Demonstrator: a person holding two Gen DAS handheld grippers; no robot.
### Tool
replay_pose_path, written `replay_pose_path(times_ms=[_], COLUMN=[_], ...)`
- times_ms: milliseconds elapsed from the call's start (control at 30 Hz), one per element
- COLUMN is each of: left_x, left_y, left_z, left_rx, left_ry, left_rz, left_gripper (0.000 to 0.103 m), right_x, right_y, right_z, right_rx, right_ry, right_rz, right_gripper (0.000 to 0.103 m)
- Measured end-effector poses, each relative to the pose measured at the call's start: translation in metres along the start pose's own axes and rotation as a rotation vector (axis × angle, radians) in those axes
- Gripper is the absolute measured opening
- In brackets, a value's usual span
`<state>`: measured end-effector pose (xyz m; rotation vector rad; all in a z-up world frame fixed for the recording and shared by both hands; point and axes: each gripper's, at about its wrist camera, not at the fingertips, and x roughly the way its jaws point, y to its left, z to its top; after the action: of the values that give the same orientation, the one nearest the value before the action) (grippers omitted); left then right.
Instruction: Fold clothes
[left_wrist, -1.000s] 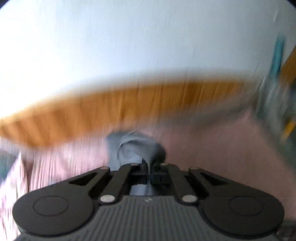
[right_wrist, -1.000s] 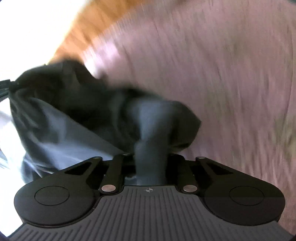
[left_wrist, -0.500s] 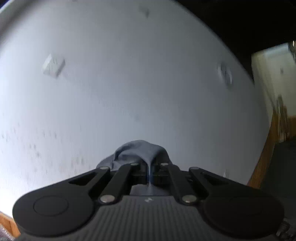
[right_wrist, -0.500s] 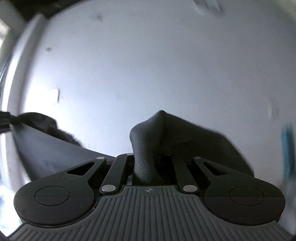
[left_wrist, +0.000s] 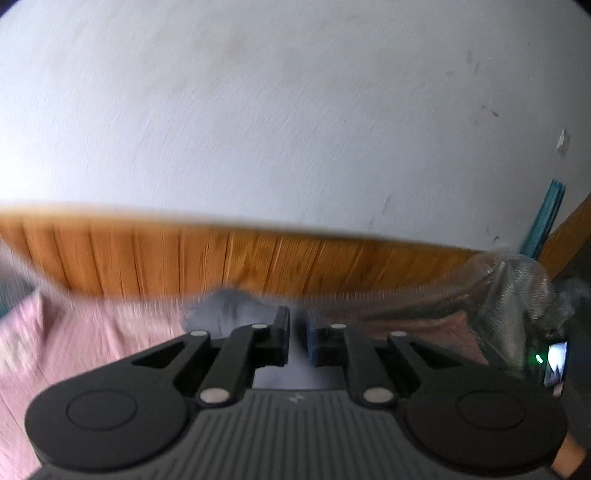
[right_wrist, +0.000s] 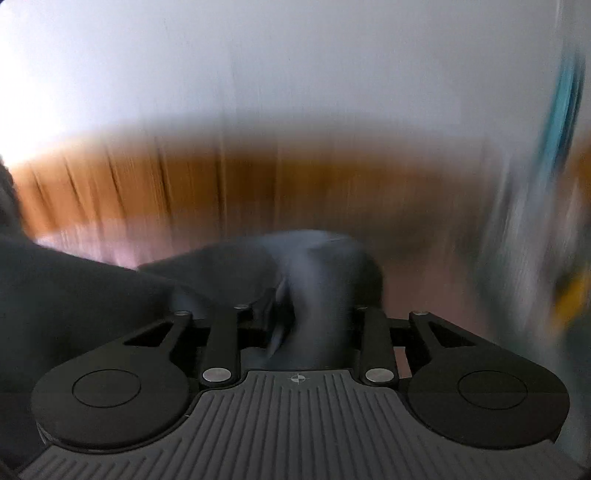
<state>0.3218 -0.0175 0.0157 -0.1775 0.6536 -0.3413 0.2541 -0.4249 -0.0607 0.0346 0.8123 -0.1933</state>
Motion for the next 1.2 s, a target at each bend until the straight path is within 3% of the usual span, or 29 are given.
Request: replay_pose_path(times_ms=[33,133,233,300,400,467,533,567,600,633,667,700,733,800,833,867,900,933,1000,1100,1167,1200], left_x=[0.001,0.013,0.032,0.056,0.091,0.113,0.139,0.149,0.155,0.157,0.148,0.136,0.124,0.105,0.099,0.097,0.101,0.107,0.115,0.128,0.141,0.134], left_y=[0.022,0.079,0.128,0.147,0.166,0.167,0.166,0.159,0.151,0.140,0.126,0.115,0.110,0.109,0.114,0.120,0.128,0.137,0.150,0.162,0.163,0.162], left_z=[-0.022,-0.071,-0.113,-0.125,-0.138,-0.142,-0.145,-0.143,-0.139,-0.134,-0.125,-0.118,-0.113,-0.111,-0.116,-0.124,-0.135,-0.147,-0.166,-0.178,-0.172,-0.162], left_rx=[-0.031,-0.085,-0.151,-0.211,-0.303,-0.369,-0.441,-0.454,-0.440,-0.415,-0.361,-0.315,-0.288,-0.274,-0.288,-0.319,-0.367,-0.428,-0.536,-0.677,-0.730,-0.724], left_ry=[0.008,0.115,0.225,0.260,0.284,0.273,0.267,0.281,0.300,0.308,0.283,0.253,0.229,0.199,0.185,0.185,0.206,0.229,0.254,0.247,0.243,0.217], left_rz=[-0.002,0.102,0.200,0.172,0.114,0.056,-0.026,-0.072,-0.104,-0.136,-0.174,-0.229,-0.269,-0.267,-0.216,-0.180,-0.156,-0.129,-0.088,-0.071,-0.100,-0.120], left_gripper=[0.012,0.013,0.017,0.029,0.047,0.048,0.047,0.034,0.015,0.015,0.017,0.026,0.030,0.074,0.079,0.080,0.079,0.078,0.078,0.079,0.080,0.077], right_x=[-0.003,-0.033,-0.077,-0.108,-0.141,-0.145,-0.142,-0.134,-0.127,-0.118,-0.111,-0.114,-0.118,-0.125,-0.129,-0.131,-0.125,-0.117,-0.099,-0.095,-0.103,-0.108], right_y=[-0.001,0.004,0.025,0.059,0.103,0.134,0.162,0.175,0.178,0.179,0.167,0.145,0.124,0.076,0.050,0.025,0.008,-0.004,-0.017,-0.022,-0.011,-0.007], right_z=[-0.030,-0.119,-0.198,-0.241,-0.279,-0.295,-0.313,-0.316,-0.318,-0.318,-0.304,-0.285,-0.266,-0.230,-0.212,-0.195,-0.186,-0.183,-0.183,-0.189,-0.198,-0.205], right_rx=[0.036,0.047,0.050,0.011,-0.147,-0.295,-0.456,-0.524,-0.565,-0.593,-0.531,-0.472,-0.414,-0.304,-0.251,-0.204,-0.201,-0.199,-0.152,-0.097,-0.056,0.002], right_ry=[-0.026,-0.034,0.042,0.073,0.032,0.033,0.037,0.024,0.000,-0.017,0.013,-0.013,-0.038,-0.093,-0.122,-0.146,-0.144,-0.129,-0.069,-0.023,-0.037,-0.045], right_rz=[0.029,0.094,0.271,0.400,0.543,0.587,0.575,0.543,0.471,0.406,0.387,0.341,0.294,0.179,0.113,0.047,-0.015,-0.053,-0.045,0.001,0.043,0.078], right_gripper=[0.031,0.050,0.070,0.094,0.101,0.101,0.101,0.094,0.062,0.044,0.025,0.016,0.015,0.014,0.012,0.002,0.000,0.000,0.002,0.018,0.065,0.074])
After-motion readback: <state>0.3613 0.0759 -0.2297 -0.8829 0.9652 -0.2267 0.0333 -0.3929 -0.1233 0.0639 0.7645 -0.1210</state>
